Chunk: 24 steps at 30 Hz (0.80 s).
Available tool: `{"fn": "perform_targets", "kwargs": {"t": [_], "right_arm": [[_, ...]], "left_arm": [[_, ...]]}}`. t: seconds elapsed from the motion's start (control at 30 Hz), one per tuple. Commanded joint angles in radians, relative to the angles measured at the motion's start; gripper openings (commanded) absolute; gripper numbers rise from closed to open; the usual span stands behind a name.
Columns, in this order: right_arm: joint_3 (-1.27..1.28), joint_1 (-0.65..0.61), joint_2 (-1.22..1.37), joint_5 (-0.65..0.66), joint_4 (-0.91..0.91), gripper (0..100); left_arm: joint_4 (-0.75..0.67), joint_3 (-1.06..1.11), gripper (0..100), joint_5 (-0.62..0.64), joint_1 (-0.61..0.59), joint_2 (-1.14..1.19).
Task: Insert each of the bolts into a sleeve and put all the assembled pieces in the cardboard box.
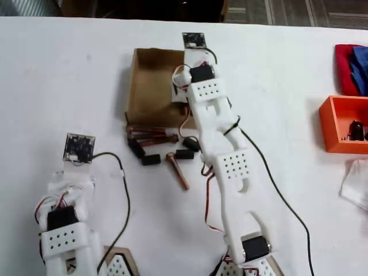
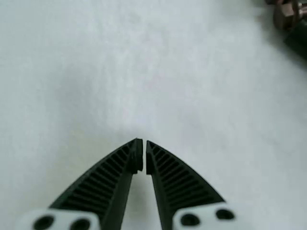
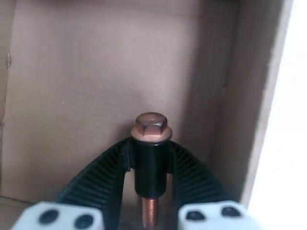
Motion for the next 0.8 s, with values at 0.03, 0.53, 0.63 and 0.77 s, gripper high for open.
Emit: {"fn": "perform_targets", "kwargs": {"t": [0.03,0.53,0.63,0.77], "right_arm": [[-0.054,0.008,-0.015,-0.008,-0.016,2.3],[-0.054,0.015,0.031,-0.068,-0.008,2.3],[-0.055,0.015,0.036,-0.068,-0.008,2.3],[-0.064,0.01,0.035,-0.063,-0.008,2.3]], "left_arm": [[-0.02,-0.002,5,-0.008,0.012,-0.012],[-0.02,-0.002,5,-0.008,0.012,-0.012],[-0.02,-0.002,5,-0.008,0.012,-0.012],[-0.02,-0.002,5,-0.008,0.012,-0.012]]}}
